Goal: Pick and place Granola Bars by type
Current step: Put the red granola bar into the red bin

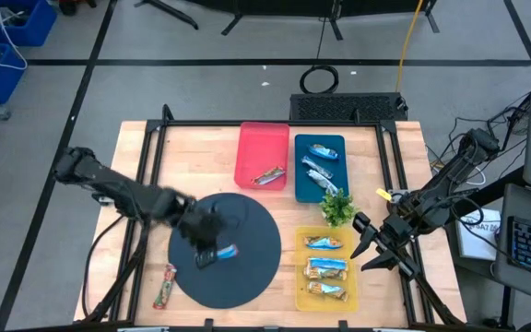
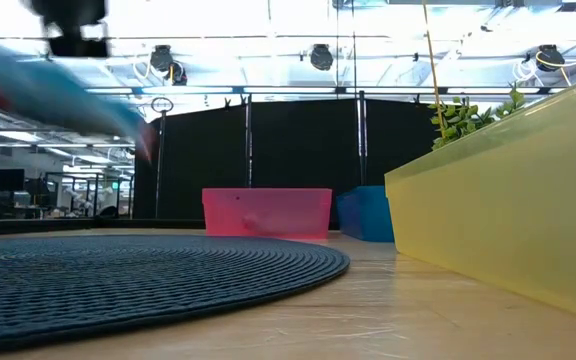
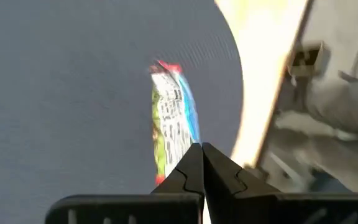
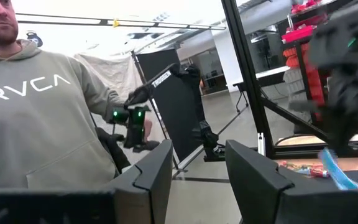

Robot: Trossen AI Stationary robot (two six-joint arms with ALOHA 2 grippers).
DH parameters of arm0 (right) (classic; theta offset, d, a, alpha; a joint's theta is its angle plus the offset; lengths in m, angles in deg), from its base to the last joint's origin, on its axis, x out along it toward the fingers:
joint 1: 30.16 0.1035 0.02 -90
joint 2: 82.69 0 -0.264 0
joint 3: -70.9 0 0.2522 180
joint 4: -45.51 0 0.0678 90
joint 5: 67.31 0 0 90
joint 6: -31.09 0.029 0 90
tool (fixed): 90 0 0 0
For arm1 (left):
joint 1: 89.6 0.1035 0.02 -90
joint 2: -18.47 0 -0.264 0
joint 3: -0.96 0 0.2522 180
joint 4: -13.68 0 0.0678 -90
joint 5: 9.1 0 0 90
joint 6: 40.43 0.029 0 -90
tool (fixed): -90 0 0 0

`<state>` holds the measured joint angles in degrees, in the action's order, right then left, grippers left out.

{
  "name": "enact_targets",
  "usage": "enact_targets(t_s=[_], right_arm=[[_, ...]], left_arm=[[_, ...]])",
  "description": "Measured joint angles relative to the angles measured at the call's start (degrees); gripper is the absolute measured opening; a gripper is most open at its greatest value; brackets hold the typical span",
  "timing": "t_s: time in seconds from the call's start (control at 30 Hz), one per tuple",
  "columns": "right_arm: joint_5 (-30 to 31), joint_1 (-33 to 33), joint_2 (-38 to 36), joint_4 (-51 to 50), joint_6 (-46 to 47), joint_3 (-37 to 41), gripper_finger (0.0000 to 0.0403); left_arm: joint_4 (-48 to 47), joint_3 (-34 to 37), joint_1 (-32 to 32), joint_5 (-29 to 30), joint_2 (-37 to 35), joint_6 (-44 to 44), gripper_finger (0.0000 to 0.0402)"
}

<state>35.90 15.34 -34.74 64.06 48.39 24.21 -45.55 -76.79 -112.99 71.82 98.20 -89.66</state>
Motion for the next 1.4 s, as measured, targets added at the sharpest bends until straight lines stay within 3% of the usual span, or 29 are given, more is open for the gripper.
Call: enact_targets(t_s=[0.2,0.33,0.43,0.57,0.77,1.0,1.17,1.4], right_arm=[[0.0,0.0,-0.6,0.1,0.0,0.0,0.0139],[0.0,0.0,-0.8,0.4,0.2,0.0,0.0139],[-0.2,0.0,-0.8,0.5,1.2,0.0,0.0139],[-1.5,0.0,-0.8,0.5,1.4,0.0,0.0139],[-1.5,0.0,-0.8,0.5,1.5,0.0,0.0139],[-1.5,0.0,-0.8,0.0,1.5,0.0,0.0139],[-1.5,0.0,-0.8,0.0,1.7,0.0,0.0139],[-1.5,0.0,-0.8,0.0,2.2,0.0,0.0139]], left_arm=[[-8.2,-10.8,12.5,5.1,-0.3,13.9,0.0002],[-8.4,-13.0,19.3,4.8,-0.2,18.5,0.0001],[-10.3,-13.1,20.5,4.6,-0.2,19.8,0.0001],[-12.9,-12.5,18.8,4.7,0.2,17.2,0.0001],[-10.0,-5.8,9.5,3.6,0.9,1.1,0.0006],[9.1,5.6,3.4,4.5,1.3,-11.2,0.0097],[11.9,10.5,3.3,9.9,1.3,-18.3,0.0171],[15.0,13.6,2.3,10.7,4.6,-20.0,0.0189]])
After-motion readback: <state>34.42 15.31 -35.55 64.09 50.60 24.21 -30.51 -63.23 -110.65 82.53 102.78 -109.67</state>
